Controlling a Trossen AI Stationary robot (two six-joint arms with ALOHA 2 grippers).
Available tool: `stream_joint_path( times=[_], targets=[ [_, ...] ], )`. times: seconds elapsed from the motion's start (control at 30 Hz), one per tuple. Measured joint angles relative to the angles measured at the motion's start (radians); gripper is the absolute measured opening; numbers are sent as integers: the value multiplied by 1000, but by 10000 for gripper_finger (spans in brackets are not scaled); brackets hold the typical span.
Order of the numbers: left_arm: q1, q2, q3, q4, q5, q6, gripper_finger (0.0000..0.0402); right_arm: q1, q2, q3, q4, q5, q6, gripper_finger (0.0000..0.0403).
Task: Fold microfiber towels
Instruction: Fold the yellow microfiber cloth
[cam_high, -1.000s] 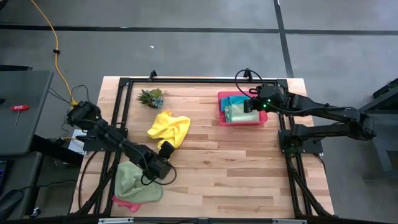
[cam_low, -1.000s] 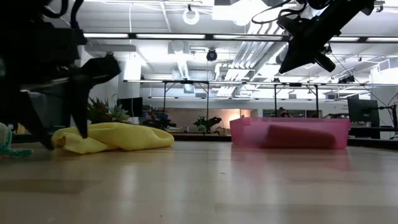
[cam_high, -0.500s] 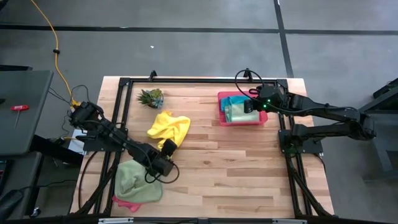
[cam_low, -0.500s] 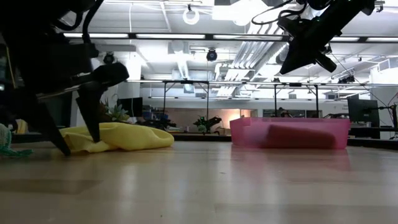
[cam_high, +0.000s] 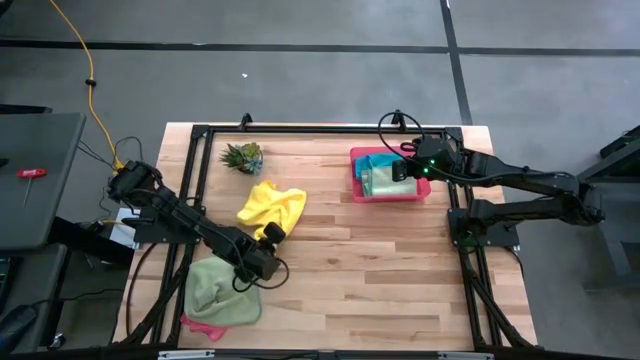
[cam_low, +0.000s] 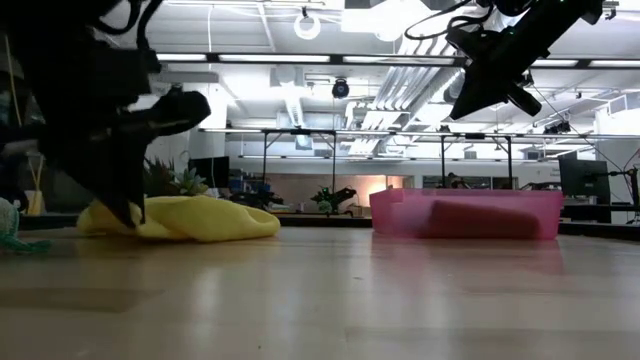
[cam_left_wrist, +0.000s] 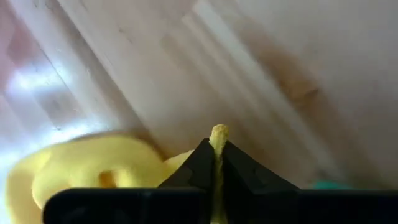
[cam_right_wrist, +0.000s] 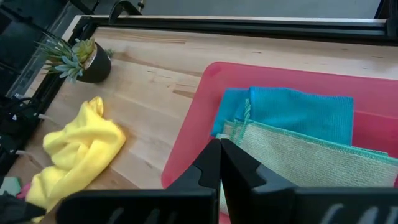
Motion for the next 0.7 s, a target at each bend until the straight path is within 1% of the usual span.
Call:
stream_joint_path(
  times=[0.07,0.23,0.37,0.43,0.53,0.7],
  targets=[
    [10,-29,0,-4,32,-35,12,0,0,0,0,0,0,0],
    [66,-157,2,-25,77,-100,4,0,0,0,0,0,0,0],
    [139,-271,58,-37,100,-120,2,0,0,0,0,0,1,0],
    [183,-314,111,-33,100,-120,2,0,0,0,0,0,3,0],
    [264,-346,221,-25,110,-119,1,0,0,0,0,-10,5,0],
    [401,-350,414,-14,182,-112,1,0,0,0,0,-59,-2,0]
  ],
)
